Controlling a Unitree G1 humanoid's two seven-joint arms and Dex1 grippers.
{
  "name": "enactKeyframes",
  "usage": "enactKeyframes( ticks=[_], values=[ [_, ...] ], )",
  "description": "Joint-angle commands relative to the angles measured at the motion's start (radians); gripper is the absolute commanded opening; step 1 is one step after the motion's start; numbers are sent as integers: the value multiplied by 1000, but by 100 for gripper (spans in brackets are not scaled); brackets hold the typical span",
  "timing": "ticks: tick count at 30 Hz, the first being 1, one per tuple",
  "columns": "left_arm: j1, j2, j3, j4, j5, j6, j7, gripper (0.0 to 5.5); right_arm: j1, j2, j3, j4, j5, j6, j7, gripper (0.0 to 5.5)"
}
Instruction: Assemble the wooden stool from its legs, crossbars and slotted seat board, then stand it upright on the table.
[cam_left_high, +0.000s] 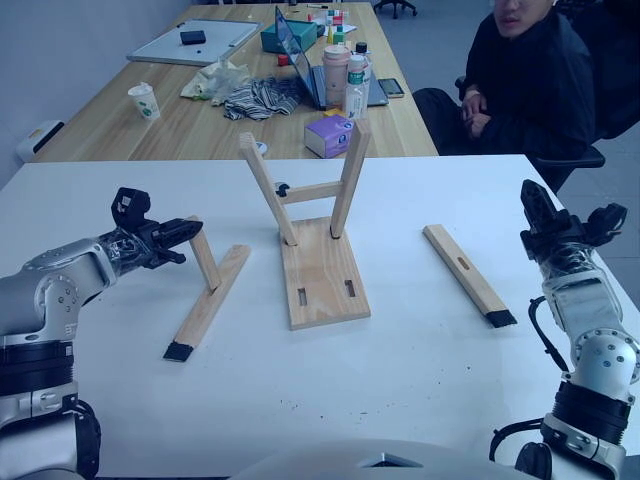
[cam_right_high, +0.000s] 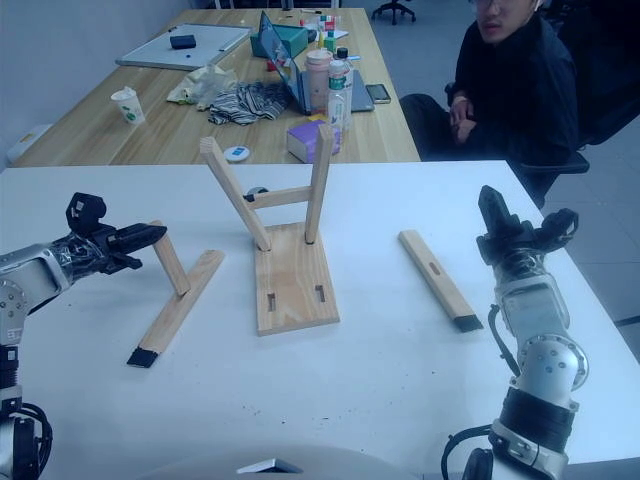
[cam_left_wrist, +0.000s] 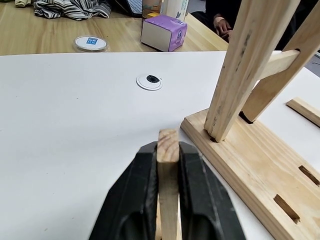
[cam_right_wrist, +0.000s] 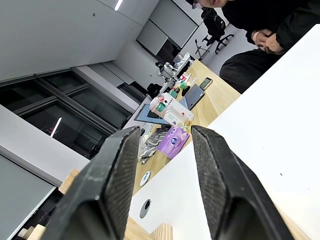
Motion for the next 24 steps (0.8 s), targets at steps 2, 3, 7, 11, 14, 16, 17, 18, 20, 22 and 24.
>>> enactKeyframes(
  ticks=[2,3,7,11,14,16,17,18,20,22,24],
  values=[
    [2,10,2,4,25,4,-3,36,4,1,-2,-12,-10,2,-9,187],
    [5,10,5,4,26,3,-3,36,2,0,-2,-10,-11,3,-8,187],
    [15,4,13,3,30,9,3,36,0,-7,-2,-5,-11,7,-5,187],
    [34,-6,11,-5,30,21,12,36,-2,-8,-1,-2,-13,9,-3,187],
    [50,-12,2,-16,33,41,27,36,2,-7,0,-2,-16,8,-2,187],
    [55,-17,-1,-17,38,42,34,36,5,-7,0,-2,-18,8,0,187],
    [60,-23,-1,-20,42,43,45,36,5,-6,0,-2,-21,8,1,187],
    [64,-31,-5,-23,49,44,61,36,5,-7,2,-1,-25,7,3,187],
    [77,-54,-10,-28,63,43,99,36,4,-7,3,-1,-30,6,4,187],
    [110,-102,-21,-39,91,33,167,36,10,-4,2,-7,-33,5,5,187],
    [146,-159,-27,-47,124,10,243,36,19,-2,0,-13,-41,5,8,187]
  ],
)
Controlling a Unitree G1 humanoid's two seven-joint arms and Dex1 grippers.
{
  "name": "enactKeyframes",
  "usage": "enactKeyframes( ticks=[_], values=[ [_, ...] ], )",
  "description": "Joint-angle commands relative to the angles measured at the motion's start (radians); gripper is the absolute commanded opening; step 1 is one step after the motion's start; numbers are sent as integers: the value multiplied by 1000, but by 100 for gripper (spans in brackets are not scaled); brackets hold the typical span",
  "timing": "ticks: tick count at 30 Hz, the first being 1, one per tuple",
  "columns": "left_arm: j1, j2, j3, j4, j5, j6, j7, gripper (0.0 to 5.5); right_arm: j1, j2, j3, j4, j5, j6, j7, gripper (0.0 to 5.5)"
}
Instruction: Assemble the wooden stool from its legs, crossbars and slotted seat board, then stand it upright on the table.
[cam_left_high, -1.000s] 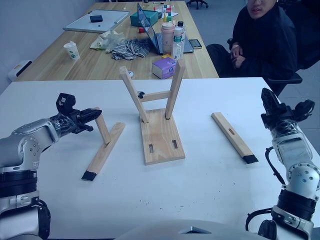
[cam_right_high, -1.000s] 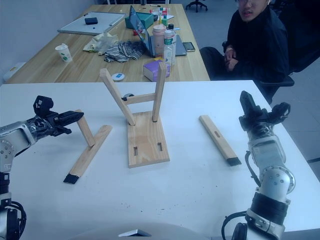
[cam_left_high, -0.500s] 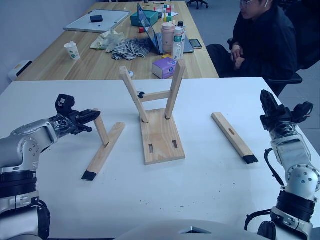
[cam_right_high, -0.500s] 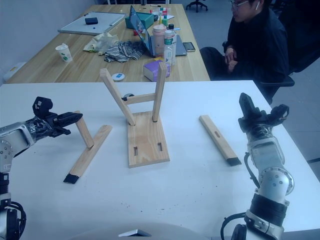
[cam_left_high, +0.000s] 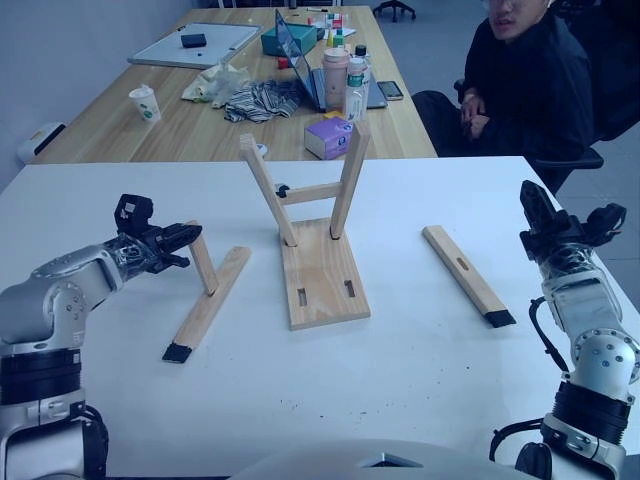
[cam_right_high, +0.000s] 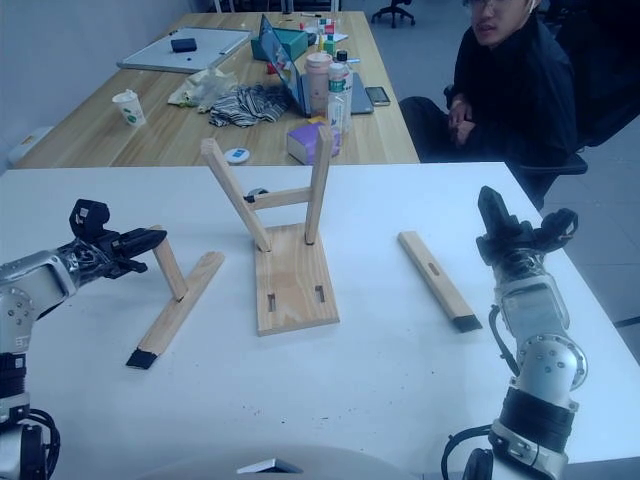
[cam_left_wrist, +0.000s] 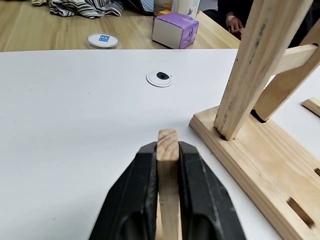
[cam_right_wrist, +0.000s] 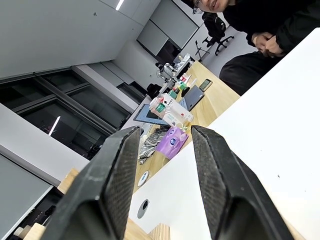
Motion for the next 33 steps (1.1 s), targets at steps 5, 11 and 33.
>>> enactKeyframes(
  ticks=[5,11,33],
  values=[
    [180,-234,-19,11,119,-192,191,36,15,2,9,-12,-25,4,4,187],
    [280,-340,71,84,120,-563,110,36,-11,3,29,17,-39,9,18,187],
    [-610,-257,158,381,-45,-599,96,36,-112,-32,176,-146,-41,64,214,187]
  ],
)
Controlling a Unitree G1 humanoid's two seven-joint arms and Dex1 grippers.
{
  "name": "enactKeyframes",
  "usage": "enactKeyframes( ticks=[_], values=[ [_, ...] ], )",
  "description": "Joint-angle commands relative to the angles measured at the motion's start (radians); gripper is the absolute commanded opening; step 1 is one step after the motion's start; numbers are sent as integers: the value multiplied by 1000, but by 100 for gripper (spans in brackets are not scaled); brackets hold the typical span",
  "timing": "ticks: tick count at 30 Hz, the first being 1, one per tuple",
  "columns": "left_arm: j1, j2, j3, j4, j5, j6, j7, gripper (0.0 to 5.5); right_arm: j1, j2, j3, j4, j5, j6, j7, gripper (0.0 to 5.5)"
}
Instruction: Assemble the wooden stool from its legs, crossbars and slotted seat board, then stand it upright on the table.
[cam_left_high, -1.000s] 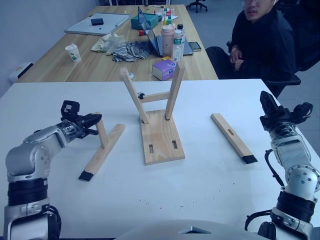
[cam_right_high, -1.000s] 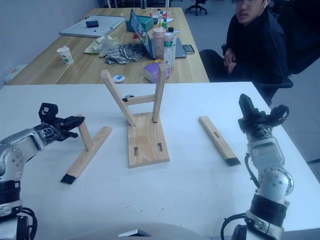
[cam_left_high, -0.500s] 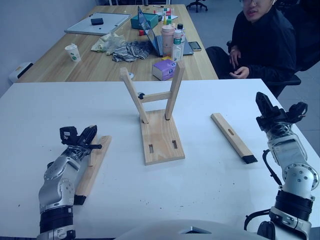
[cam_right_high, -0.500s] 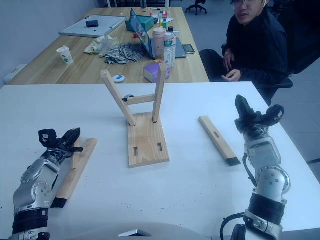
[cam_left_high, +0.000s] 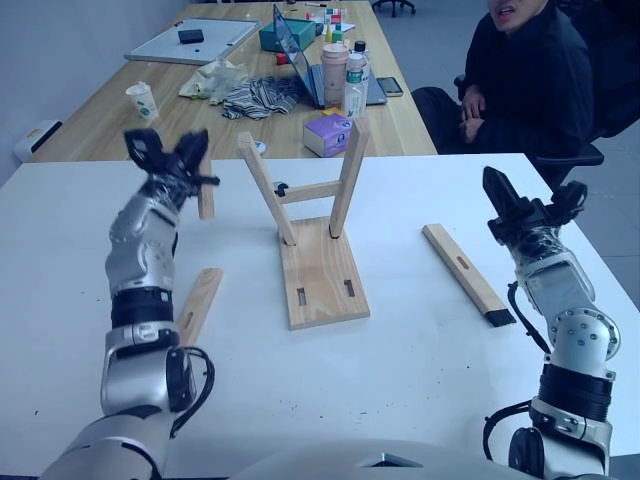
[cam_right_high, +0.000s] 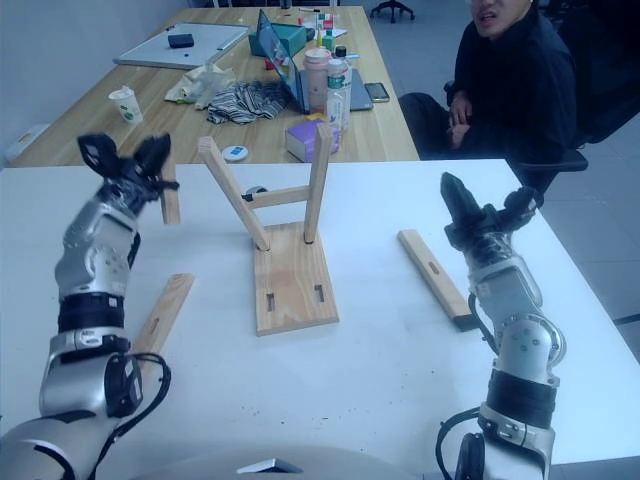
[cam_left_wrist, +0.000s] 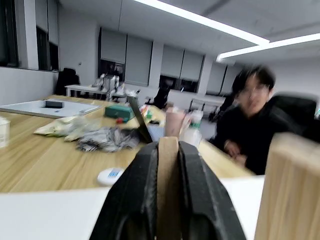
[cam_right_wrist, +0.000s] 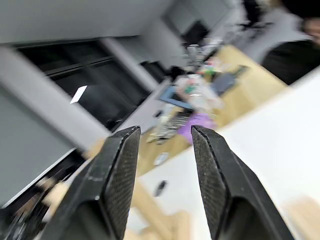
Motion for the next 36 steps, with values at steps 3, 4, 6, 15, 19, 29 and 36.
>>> enactKeyframes(
  ticks=[3,4,6,15,19,29,36],
  values=[
    [-223,52,93,-188,-188,188,122,36,-73,-19,67,-134,71,57,43,187],
    [-246,31,98,-221,-241,247,161,36,-96,-21,82,-148,90,75,40,187],
    [-266,-37,101,-304,-383,383,260,36,-166,-56,155,-150,71,144,44,217],
    [-187,-220,83,-419,-873,701,470,36,-465,-49,229,148,473,430,-70,338],
    [-151,-231,53,-451,-921,710,484,36,-492,-19,264,200,620,453,-176,338],
    [-127,-260,-5,-489,-960,676,531,36,-484,31,359,197,734,429,-272,338],
    [-121,-257,-30,-505,-980,658,553,36,-479,32,379,203,749,401,-296,229]
  ],
)
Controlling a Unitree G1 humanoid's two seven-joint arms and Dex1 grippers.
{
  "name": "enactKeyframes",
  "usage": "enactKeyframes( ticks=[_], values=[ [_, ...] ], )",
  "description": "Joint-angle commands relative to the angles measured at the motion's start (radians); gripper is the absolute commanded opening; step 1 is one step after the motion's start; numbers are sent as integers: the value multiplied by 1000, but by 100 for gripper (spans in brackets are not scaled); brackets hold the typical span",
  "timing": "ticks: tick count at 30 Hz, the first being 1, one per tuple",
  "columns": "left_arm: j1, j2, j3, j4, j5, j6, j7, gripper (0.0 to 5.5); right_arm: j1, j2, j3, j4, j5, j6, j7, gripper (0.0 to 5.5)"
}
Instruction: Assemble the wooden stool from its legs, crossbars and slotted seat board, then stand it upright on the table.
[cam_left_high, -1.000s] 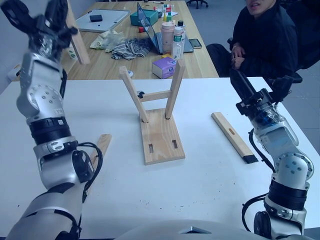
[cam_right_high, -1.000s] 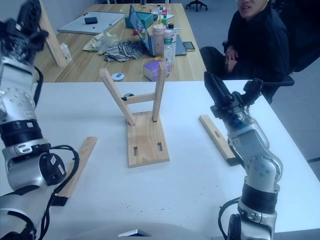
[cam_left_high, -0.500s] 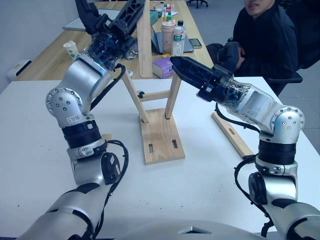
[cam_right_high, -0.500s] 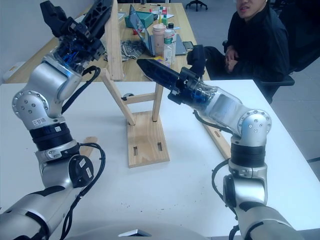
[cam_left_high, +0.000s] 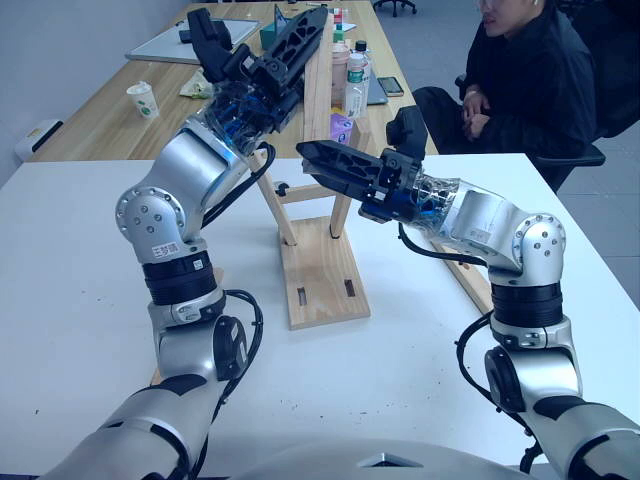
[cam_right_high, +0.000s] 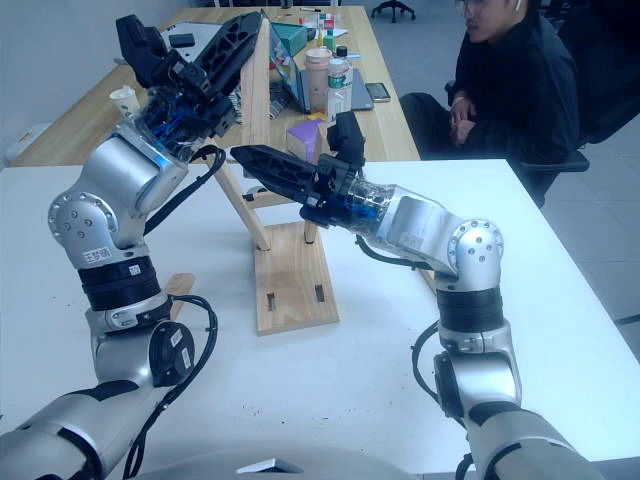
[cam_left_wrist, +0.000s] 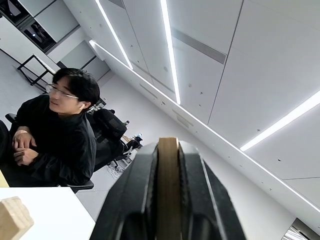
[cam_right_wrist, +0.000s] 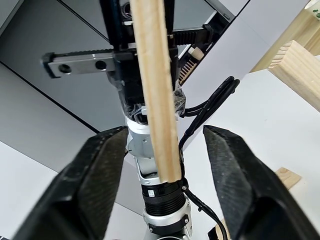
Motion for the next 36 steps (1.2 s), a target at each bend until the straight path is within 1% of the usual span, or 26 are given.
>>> enactKeyframes(
  ticks=[1,8,10,14,16,20,25,28,30,31,32,34,36],
  values=[
    [11,1,-14,-17,-10,-16,23,36,-9,17,10,2,16,-16,-18,219],
    [9,13,-22,-10,-12,-26,31,36,-9,5,14,18,29,-14,-20,79],
    [11,20,-22,-7,-11,-26,30,36,-7,-6,11,22,36,-10,-18,62],
    [15,37,-28,-2,-4,-21,27,36,-4,-35,6,30,52,5,-11,56],
    [24,67,-40,5,-20,21,-1,36,-3,-56,4,36,54,23,-2,55],
    [64,198,-79,32,-39,171,-156,36,-8,-134,-7,57,44,96,48,55],
    [75,347,-131,109,14,301,-354,36,-32,-253,-3,83,-8,232,180,55],
    [84,407,-163,133,36,364,-467,36,-50,-291,-3,96,-59,276,250,55],
    [94,422,-179,130,50,384,-526,36,-59,-299,-3,98,-86,292,285,55],
    [99,423,-184,125,55,388,-545,74,-61,-299,-4,99,-95,298,297,55],
    [105,420,-188,119,54,390,-559,82,-64,-298,-6,99,-104,303,307,54],
    [108,407,-186,122,48,400,-563,121,-66,-294,-8,98,-119,308,323,39],
    [108,390,-177,131,34,415,-554,153,-67,-292,-7,97,-128,309,334,39]
  ],
)
